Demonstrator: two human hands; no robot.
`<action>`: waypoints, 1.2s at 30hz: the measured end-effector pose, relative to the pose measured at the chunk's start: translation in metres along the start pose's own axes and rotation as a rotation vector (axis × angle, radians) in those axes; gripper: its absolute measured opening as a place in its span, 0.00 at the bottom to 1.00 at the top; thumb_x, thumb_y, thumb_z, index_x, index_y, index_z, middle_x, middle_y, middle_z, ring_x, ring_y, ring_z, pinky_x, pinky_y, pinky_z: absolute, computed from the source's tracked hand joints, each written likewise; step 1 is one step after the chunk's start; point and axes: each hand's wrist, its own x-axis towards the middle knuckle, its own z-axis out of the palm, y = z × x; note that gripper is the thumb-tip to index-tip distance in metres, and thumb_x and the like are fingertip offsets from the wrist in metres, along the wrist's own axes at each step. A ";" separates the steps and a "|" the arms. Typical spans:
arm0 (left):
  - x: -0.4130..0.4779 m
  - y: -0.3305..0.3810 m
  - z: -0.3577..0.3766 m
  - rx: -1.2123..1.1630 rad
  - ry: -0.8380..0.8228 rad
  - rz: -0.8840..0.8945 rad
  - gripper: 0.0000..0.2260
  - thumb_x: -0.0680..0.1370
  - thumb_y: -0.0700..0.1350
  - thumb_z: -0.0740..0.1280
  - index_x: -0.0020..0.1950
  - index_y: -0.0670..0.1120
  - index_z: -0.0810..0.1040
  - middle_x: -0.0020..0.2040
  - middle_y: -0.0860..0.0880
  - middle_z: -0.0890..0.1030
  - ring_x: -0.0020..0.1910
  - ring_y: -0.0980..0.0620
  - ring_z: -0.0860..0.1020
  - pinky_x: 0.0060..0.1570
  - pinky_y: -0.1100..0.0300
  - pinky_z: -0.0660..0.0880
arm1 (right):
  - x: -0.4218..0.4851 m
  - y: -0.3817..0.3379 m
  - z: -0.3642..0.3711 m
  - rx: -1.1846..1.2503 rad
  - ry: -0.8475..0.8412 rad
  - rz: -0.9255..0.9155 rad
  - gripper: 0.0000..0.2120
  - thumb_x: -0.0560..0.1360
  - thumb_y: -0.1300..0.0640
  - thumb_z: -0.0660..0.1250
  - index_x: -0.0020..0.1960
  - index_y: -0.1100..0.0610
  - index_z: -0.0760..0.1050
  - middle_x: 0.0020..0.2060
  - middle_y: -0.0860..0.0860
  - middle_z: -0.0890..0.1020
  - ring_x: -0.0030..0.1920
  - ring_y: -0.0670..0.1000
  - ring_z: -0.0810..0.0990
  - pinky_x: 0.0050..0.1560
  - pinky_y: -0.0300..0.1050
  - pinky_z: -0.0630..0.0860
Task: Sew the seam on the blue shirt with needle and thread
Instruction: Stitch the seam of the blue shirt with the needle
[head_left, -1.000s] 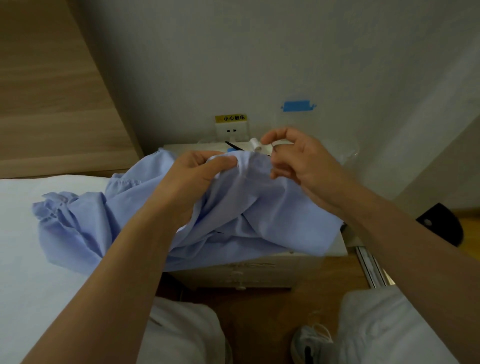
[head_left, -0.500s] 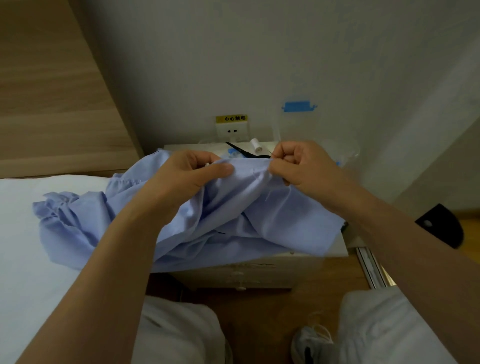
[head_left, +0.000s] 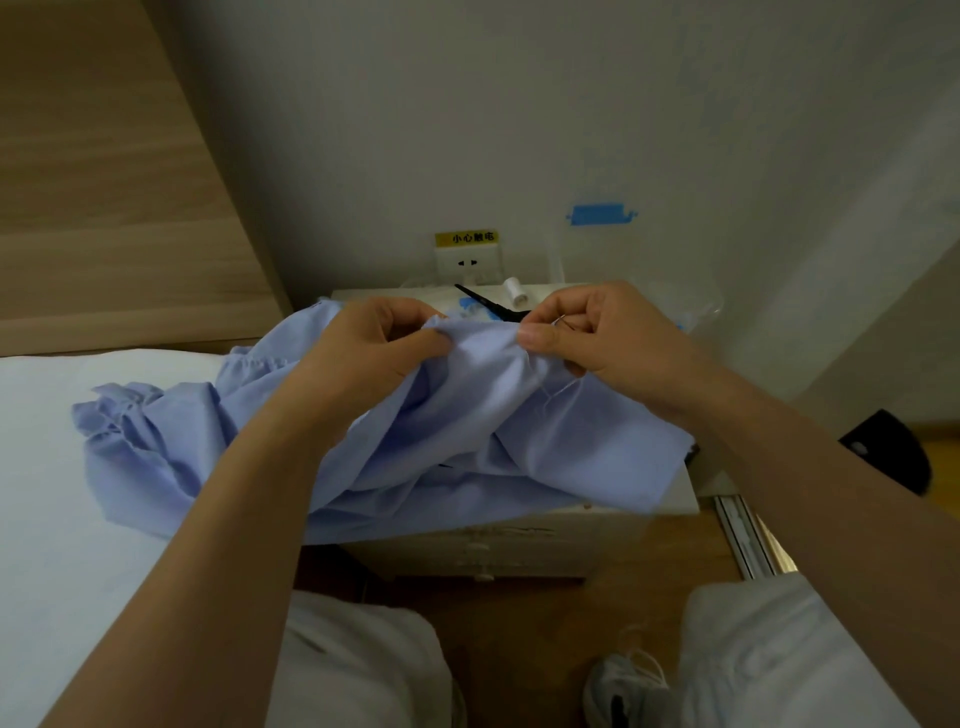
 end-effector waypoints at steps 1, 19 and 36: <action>0.000 0.000 -0.001 -0.022 0.006 -0.003 0.09 0.79 0.44 0.64 0.41 0.47 0.81 0.38 0.45 0.82 0.40 0.51 0.79 0.42 0.62 0.74 | 0.000 0.000 0.000 0.001 -0.003 0.007 0.05 0.76 0.56 0.69 0.44 0.57 0.81 0.23 0.53 0.66 0.31 0.53 0.64 0.38 0.43 0.68; -0.007 0.009 0.018 -0.314 -0.086 -0.074 0.06 0.76 0.43 0.68 0.40 0.43 0.77 0.30 0.54 0.80 0.29 0.60 0.79 0.30 0.69 0.76 | -0.002 -0.001 0.003 0.006 0.013 -0.079 0.03 0.77 0.58 0.68 0.49 0.57 0.79 0.25 0.63 0.69 0.32 0.53 0.68 0.39 0.37 0.72; -0.008 0.012 0.014 -0.385 -0.067 -0.102 0.05 0.77 0.43 0.67 0.43 0.42 0.77 0.29 0.55 0.81 0.31 0.61 0.80 0.32 0.69 0.76 | -0.017 -0.004 0.000 -0.167 0.038 -0.318 0.11 0.77 0.68 0.64 0.54 0.58 0.82 0.21 0.60 0.70 0.24 0.57 0.71 0.34 0.38 0.76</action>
